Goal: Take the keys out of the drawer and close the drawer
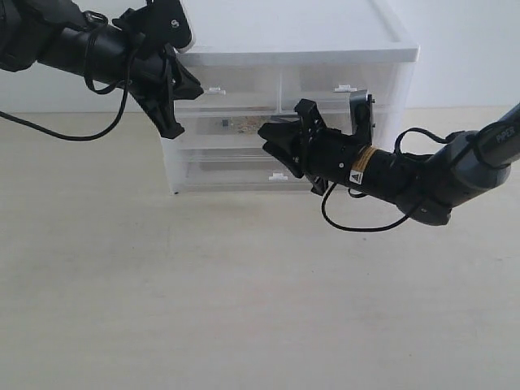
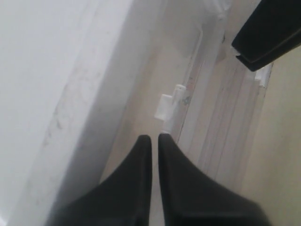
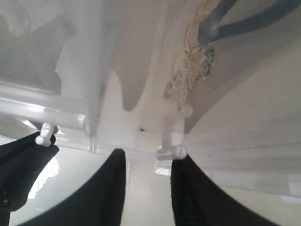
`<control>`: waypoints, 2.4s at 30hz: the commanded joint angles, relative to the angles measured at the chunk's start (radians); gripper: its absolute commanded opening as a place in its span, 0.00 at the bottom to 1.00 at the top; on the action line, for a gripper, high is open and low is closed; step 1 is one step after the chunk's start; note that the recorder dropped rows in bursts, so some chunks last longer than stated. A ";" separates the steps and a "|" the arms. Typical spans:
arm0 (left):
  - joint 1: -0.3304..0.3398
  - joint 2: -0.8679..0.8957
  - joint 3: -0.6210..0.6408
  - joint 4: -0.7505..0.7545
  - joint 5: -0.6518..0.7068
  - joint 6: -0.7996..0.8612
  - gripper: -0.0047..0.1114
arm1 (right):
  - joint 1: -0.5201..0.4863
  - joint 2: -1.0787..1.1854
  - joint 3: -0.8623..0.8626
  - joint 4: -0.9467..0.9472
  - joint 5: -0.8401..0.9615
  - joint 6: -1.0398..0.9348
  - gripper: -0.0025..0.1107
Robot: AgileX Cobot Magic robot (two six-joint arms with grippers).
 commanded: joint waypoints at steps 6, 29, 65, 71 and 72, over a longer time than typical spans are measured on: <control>0.000 0.002 -0.009 -0.011 -0.109 0.003 0.08 | 0.005 -0.001 -0.027 0.076 0.036 -0.070 0.02; 0.000 0.002 -0.009 -0.011 -0.111 0.004 0.08 | 0.006 -0.001 0.150 0.105 -0.116 -0.096 0.02; 0.000 0.002 -0.009 -0.011 -0.111 0.004 0.08 | 0.011 -0.109 0.222 0.176 -0.041 -0.259 0.40; 0.000 0.002 -0.009 -0.011 -0.109 0.004 0.08 | 0.053 -0.109 0.222 0.252 -0.025 -0.279 0.36; 0.000 0.002 -0.009 -0.015 -0.109 0.004 0.08 | 0.057 -0.109 0.222 0.266 -0.023 -0.291 0.36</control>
